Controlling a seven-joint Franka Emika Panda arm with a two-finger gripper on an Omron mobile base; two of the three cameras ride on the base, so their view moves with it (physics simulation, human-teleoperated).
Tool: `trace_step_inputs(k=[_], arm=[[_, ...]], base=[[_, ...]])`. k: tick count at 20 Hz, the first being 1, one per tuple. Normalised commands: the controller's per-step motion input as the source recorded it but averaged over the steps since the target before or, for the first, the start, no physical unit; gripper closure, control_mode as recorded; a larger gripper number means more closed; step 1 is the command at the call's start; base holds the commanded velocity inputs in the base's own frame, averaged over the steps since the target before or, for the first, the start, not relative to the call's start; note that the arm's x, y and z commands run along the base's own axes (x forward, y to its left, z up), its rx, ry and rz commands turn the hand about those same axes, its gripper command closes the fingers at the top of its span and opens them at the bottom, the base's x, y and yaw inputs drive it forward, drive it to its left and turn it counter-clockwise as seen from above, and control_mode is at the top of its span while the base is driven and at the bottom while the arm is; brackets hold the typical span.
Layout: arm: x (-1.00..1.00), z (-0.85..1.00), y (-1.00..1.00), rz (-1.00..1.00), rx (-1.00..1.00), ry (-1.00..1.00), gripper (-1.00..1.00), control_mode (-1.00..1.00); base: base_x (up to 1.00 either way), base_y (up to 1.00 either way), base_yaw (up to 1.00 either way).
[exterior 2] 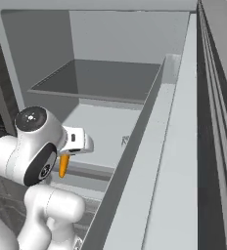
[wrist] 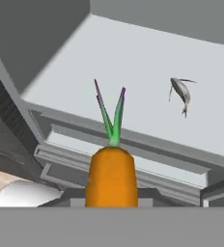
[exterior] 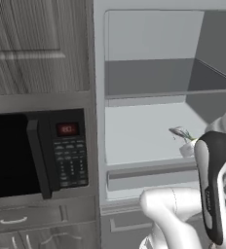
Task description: Place one carrot and one fish in each tupperware on the nearby counter, to pack two identical lunches.
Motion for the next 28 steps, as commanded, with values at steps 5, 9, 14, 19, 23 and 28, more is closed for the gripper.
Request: trace_step_inputs(k=[5, 9, 14, 19, 23, 28], arm=[[0.0, 0.0, 0.0, 0.0, 0.0, 0.0, 1.0, 1.0], [0.0, 0.0, 0.0, 0.0, 0.0, 0.0, 1.0, 1.0], [0.0, 0.0, 0.0, 0.0, 0.0, 0.0, 1.0, 1.0], [0.0, 0.0, 0.0, 0.0, 0.0, 0.0, 1.0, 1.0], [0.0, 0.0, 0.0, 0.0, 0.0, 0.0, 1.0, 1.0], [0.0, 0.0, 0.0, 0.0, 0.0, 0.0, 1.0, 1.0]], base=[[-0.89, 0.42, 0.0], [-0.38, 0.83, 0.0], [-0.02, 1.0, 0.0], [0.0, 1.0, 0.0], [0.0, 1.0, 0.0], [0.0, 1.0, 0.0]])
